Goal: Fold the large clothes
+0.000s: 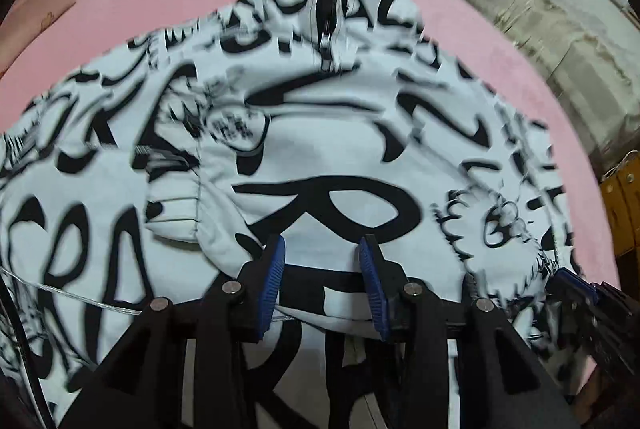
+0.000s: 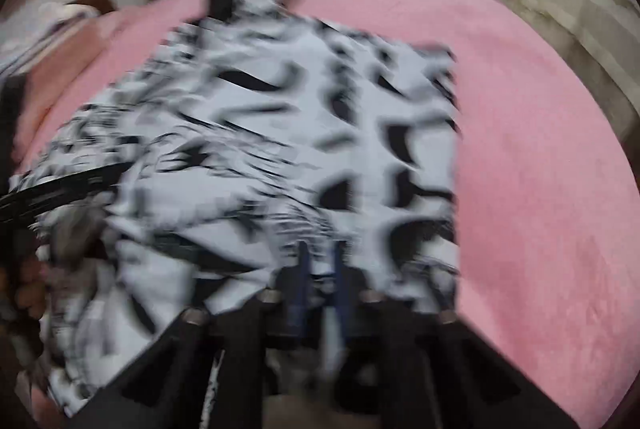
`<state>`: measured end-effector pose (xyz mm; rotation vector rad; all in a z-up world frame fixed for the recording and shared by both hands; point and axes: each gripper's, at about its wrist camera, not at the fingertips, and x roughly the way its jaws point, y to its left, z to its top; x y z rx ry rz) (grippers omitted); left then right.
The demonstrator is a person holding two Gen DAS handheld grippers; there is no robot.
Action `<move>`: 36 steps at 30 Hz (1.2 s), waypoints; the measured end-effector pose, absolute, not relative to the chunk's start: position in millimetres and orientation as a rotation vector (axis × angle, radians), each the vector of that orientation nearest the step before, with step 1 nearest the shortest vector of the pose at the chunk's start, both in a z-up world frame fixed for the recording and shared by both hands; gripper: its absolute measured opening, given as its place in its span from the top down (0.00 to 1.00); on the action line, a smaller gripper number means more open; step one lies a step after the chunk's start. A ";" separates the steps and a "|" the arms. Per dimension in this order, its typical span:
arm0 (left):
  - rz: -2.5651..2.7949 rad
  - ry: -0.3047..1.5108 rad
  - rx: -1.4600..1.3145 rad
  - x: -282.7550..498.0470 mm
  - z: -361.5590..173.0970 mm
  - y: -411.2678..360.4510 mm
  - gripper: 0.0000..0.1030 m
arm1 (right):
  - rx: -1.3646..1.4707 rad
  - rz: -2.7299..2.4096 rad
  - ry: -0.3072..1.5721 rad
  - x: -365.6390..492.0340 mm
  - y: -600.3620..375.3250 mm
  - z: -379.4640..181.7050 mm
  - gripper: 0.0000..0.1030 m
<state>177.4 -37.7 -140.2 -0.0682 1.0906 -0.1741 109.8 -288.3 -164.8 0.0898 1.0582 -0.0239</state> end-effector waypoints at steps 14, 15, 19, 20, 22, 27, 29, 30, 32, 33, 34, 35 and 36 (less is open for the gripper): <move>-0.204 1.110 -0.047 177.7 -145.9 -37.2 0.60 | 0.227 -0.066 1.038 100.3 -307.0 -159.7 0.97; -0.206 1.110 -0.050 176.3 -143.4 -37.5 0.55 | 0.227 -0.065 1.038 98.5 -305.9 -156.5 0.96; -0.189 1.096 -0.035 160.7 -127.9 -39.5 0.24 | 0.219 -0.084 1.026 88.5 -304.1 -144.0 0.86; -0.172 1.091 -0.020 157.2 -124.7 -40.0 0.21 | 0.220 -0.087 1.022 86.4 -303.8 -141.8 0.84; -0.166 1.077 0.002 149.1 -116.8 -41.7 0.21 | 0.234 -0.091 1.017 80.5 -303.4 -135.8 0.84; -0.179 1.087 -0.018 129.8 -100.5 -37.8 0.21 | 0.250 -0.100 0.996 64.1 -297.4 -118.4 0.84; -0.181 1.085 -0.037 120.8 -93.7 -34.6 0.21 | 0.257 -0.098 0.991 57.0 -294.9 -112.2 0.84; -0.182 1.084 -0.044 114.6 -89.2 -33.0 0.21 | 0.258 -0.095 0.988 54.0 -293.3 -109.1 0.84; -0.181 1.080 -0.047 107.0 -83.4 -31.2 0.21 | 0.248 -0.105 0.987 48.7 -289.9 -102.9 0.84; -0.179 1.078 -0.046 102.7 -80.0 -30.4 0.21 | 0.243 -0.112 0.986 46.3 -288.5 -100.2 0.84; -0.179 1.074 -0.044 98.1 -76.4 -29.2 0.21 | 0.242 -0.118 0.986 43.0 -287.4 -96.9 0.84; -0.176 1.072 -0.042 94.0 -73.4 -28.6 0.21 | 0.247 -0.120 0.985 40.7 -287.2 -94.7 0.84; -0.175 1.067 -0.040 89.0 -69.6 -27.6 0.21 | 0.257 -0.120 0.984 37.5 -287.2 -92.2 0.84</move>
